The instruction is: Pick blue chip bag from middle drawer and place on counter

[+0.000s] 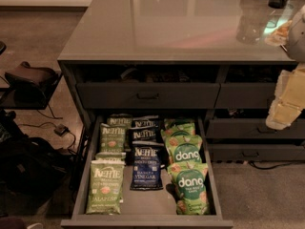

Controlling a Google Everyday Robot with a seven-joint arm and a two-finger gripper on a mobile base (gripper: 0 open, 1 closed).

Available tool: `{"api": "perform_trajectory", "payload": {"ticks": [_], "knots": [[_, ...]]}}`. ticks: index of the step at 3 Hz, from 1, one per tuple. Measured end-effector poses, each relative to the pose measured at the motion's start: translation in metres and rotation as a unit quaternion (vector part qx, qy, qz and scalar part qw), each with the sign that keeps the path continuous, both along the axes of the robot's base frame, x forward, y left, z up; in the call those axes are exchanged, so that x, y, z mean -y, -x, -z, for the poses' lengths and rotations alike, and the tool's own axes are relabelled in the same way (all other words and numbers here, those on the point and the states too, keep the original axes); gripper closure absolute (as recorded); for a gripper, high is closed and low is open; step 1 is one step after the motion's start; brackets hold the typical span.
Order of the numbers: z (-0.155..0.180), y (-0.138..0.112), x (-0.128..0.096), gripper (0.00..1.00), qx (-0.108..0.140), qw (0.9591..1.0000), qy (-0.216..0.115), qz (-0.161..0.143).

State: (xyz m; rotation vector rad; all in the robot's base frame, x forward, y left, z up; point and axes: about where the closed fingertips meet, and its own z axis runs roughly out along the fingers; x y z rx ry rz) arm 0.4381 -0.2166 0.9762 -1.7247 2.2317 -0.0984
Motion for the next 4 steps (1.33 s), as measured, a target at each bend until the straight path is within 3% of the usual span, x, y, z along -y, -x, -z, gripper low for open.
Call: {"api": "perform_trajectory", "payload": {"ticks": [1,2,3,4], "knots": [[-0.009,0.001,-0.007,0.0,0.01,0.9999,-0.001,-0.006],[0.02,0.018,-0.02,0.0,-0.026,0.9989,-0.031,-0.024],[0.1,0.036,-0.04,0.0,-0.093,0.9881,-0.111,-0.054],[0.207,0.039,-0.055,0.0,-0.155,0.9671,-0.195,-0.049]]}}
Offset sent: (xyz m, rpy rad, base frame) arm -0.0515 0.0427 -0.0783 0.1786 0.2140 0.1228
